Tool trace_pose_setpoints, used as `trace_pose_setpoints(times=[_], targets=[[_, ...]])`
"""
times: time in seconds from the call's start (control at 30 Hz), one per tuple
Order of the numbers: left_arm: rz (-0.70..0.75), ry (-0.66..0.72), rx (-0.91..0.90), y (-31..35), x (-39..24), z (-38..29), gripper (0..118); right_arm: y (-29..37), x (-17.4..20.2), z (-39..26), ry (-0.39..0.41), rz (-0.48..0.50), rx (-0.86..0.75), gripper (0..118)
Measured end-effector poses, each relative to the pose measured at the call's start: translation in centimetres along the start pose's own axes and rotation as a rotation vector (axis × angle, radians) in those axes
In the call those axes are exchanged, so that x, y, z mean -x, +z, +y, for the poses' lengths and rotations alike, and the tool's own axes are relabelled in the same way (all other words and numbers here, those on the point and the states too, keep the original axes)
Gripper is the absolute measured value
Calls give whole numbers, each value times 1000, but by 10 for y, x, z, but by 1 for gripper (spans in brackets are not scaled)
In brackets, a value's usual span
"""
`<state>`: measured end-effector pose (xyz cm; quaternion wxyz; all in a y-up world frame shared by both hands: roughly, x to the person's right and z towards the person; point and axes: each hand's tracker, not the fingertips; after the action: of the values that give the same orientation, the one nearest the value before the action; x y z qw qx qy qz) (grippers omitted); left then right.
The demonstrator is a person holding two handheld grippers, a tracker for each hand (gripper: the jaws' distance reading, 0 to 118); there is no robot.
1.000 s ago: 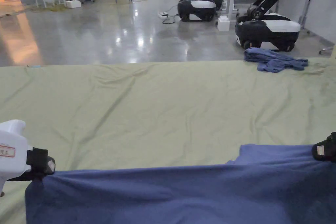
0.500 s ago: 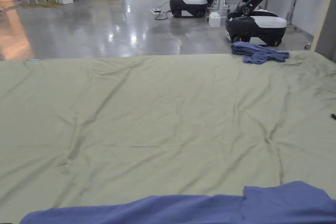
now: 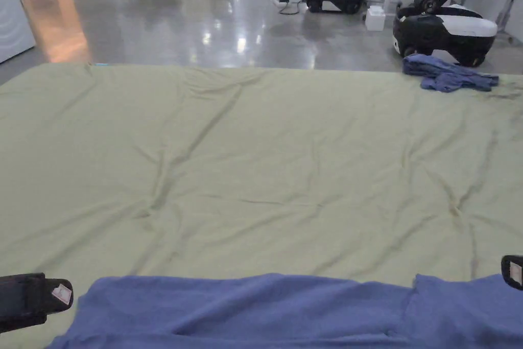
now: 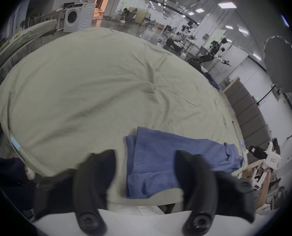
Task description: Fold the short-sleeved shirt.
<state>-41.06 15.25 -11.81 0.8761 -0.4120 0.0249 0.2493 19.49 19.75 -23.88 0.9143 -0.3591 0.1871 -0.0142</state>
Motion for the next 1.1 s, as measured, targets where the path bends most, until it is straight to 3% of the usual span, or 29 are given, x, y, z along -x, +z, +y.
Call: trace_pose_setpoints(times=[0.1, 0.2, 0.23, 0.33, 0.37, 0.4, 0.43, 0.47, 0.67, 0.73, 0.77, 0.83, 0.9, 0.97, 1.1], targets=[[-35, 65, 24, -5, 15, -8, 0, -22, 47, -4, 39, 58, -11, 11], [-57, 77, 33, -11, 27, -9, 0, -43, 103, -1, -81, 262, -14, 11], [-59, 95, 28, -13, 34, -7, 0, -52, 127, 0, -12, 362, -66, 11], [-97, 166, 44, -24, 50, -7, 3, -74, 186, -2, 166, 282, -46, 11], [-122, 180, 63, -26, 55, -7, 24, -80, 196, -4, 199, 318, -22, 11], [-162, 203, 95, -32, 60, -10, 67, -86, 203, -6, 200, 352, 7, 11], [-196, 202, 142, -39, 64, -14, 91, -91, 208, -8, 174, 371, 15, 11], [-219, 224, 140, -42, 66, -17, 96, -93, 218, -10, 174, 370, 12, 11], [-283, 258, 160, -65, 70, -28, 96, -108, 238, -20, 183, 355, 19, 11], [-364, 281, 174, -71, 73, -24, 94, -112, 244, -23, 179, 359, 41, 11], [-389, 327, 176, -74, 75, -24, 85, -114, 245, -24, 177, 360, 44, 11], [-408, 341, 205, -92, 73, -28, 10, -115, 246, -27, 175, 348, 55, 11], [-355, 380, 277, -114, 69, -38, 8, -115, 243, -28, 169, 341, 61, 11], [-465, 399, 243, -112, 74, -35, 8, -111, 237, -28, 157, 333, 60, 11], [-268, 297, 213, -83, 56, -14, 8, -100, 215, -24, 123, 294, 44, 11]])
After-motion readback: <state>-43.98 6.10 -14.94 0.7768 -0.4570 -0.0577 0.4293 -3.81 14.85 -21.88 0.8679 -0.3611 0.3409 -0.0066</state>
